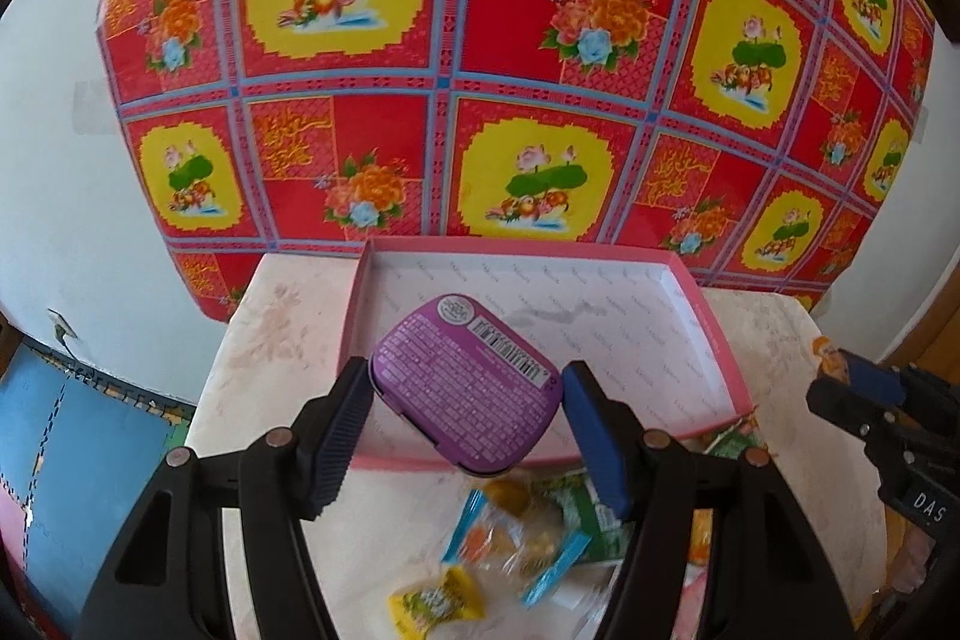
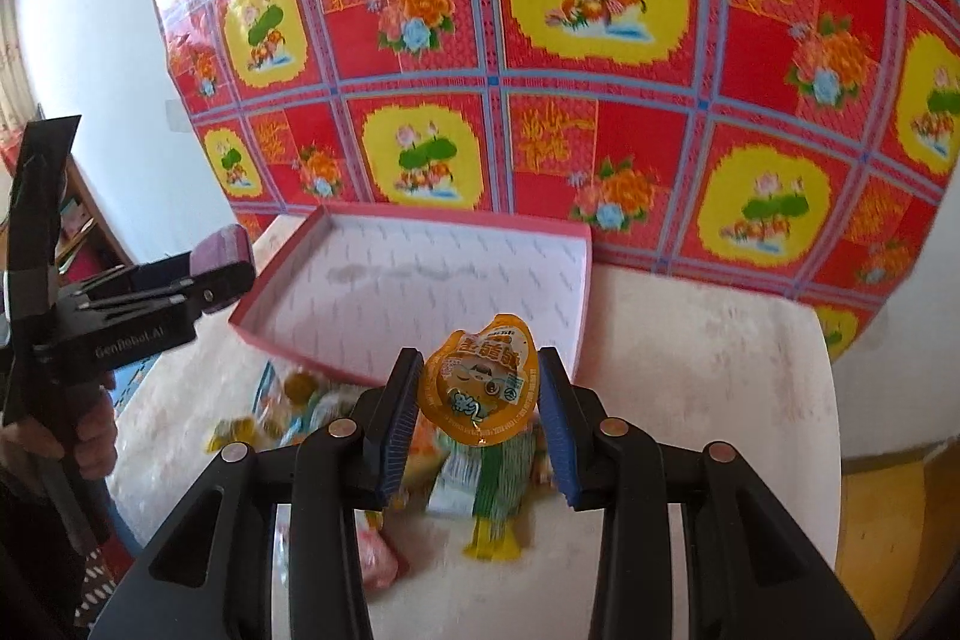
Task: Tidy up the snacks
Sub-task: 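Carry the purple tin and orange jelly cup into the pink tray with both tools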
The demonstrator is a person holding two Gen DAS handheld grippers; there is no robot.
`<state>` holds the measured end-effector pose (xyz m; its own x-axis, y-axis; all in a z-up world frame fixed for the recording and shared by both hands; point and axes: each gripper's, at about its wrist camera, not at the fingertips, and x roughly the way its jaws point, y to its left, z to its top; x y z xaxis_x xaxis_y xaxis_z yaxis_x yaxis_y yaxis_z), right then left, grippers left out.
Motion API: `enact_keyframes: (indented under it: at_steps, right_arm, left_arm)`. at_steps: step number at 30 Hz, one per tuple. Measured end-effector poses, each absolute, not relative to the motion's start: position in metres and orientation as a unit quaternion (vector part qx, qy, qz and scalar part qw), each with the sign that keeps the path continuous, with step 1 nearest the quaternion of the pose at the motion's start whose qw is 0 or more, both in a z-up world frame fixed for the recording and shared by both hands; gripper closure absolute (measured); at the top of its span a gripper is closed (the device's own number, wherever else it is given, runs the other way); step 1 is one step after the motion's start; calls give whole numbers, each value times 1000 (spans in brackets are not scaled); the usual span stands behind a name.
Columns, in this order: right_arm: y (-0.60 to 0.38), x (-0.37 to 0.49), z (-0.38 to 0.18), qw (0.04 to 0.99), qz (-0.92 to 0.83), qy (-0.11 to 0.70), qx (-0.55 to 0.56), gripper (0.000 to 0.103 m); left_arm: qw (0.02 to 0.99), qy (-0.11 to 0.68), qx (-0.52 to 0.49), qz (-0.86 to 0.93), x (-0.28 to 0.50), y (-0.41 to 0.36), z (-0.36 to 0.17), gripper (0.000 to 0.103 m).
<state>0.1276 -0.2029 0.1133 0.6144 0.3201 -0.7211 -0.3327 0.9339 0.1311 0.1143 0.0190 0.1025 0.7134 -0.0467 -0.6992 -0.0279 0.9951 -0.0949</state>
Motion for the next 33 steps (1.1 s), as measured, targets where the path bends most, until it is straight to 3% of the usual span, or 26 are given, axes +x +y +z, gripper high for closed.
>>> enact_keyframes:
  at_steps: [33]
  right_arm:
    - [-177,233,33,869,177,461,21,64]
  left_arm:
    - [900,434,-25,-1,208,-4,35,35]
